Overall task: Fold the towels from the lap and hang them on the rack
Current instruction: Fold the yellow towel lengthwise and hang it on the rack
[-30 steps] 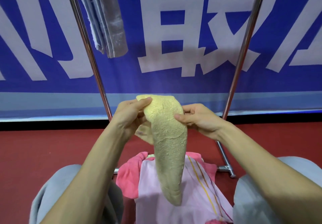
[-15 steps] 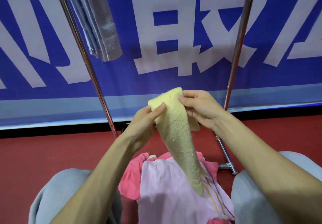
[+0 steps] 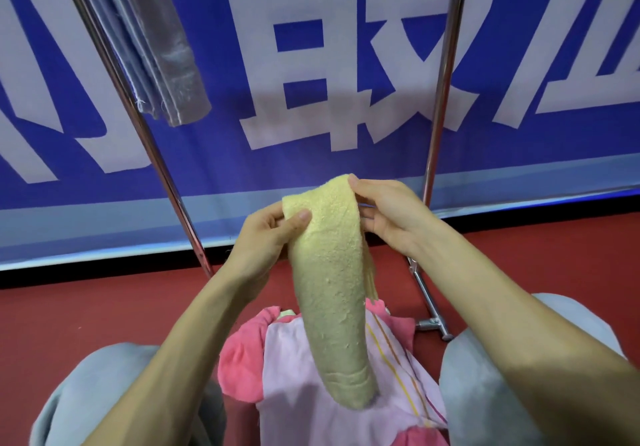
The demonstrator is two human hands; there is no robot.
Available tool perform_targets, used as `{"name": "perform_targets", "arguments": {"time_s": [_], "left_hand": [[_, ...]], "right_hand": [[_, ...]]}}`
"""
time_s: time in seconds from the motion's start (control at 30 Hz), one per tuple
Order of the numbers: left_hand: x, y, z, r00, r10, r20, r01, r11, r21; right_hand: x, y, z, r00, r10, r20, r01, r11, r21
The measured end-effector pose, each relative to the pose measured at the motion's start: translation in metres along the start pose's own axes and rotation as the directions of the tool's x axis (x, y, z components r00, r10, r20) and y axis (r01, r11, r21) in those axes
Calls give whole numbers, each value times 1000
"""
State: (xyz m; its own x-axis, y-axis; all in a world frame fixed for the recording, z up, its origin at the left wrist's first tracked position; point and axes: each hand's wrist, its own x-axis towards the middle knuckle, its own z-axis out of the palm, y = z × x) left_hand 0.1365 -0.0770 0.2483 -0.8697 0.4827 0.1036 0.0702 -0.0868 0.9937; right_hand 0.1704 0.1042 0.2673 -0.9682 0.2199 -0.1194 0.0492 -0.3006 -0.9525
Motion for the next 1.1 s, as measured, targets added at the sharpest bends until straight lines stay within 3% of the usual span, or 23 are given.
{"name": "perform_targets", "arguments": {"time_s": [0.1, 0.17, 0.23, 0.33, 0.53, 0.67, 0.77, 0.9, 1.03, 1.1], "left_hand": [[-2, 6, -5, 998, 62, 3, -62, 996, 65], [-3, 9, -9, 997, 80, -4, -79, 989, 127], [-3, 11, -14, 997, 65, -45, -57, 986, 155], [-3, 12, -26, 993, -1, -122, 19, 989, 146], [-4, 17, -40, 963, -60, -263, 81, 994, 70], [-3, 17, -41, 912, -232, -338, 172, 965, -196], [-1, 15, -40, 912, -306, -272, 202, 914, -352], [0, 6, -29, 946, -262, -189, 240, 961, -135], [-5, -4, -18, 947, -315, -64, 319, 946, 55], [-7, -9, -12, 958, -287, -18, 287, 954, 88]], "right_hand": [[1, 11, 4, 996, 81, 45, -75, 989, -126], [0, 18, 9, 967, 180, 178, -148, 973, -177], [-2, 23, 13, 914, 259, 314, -193, 955, -224], [-4, 27, 18, 872, 315, 374, -194, 925, -327], [-11, 28, 21, 902, 151, 404, -24, 953, -301], [-9, 32, 26, 957, -18, 289, 101, 957, -273], [-8, 29, 29, 977, -128, 170, 166, 958, -233], [-7, 22, 29, 975, -200, 94, 216, 952, -216], [-8, 15, 26, 979, -181, 87, 194, 967, -165], [-8, 10, 22, 984, -149, 97, 157, 984, -82]]}}
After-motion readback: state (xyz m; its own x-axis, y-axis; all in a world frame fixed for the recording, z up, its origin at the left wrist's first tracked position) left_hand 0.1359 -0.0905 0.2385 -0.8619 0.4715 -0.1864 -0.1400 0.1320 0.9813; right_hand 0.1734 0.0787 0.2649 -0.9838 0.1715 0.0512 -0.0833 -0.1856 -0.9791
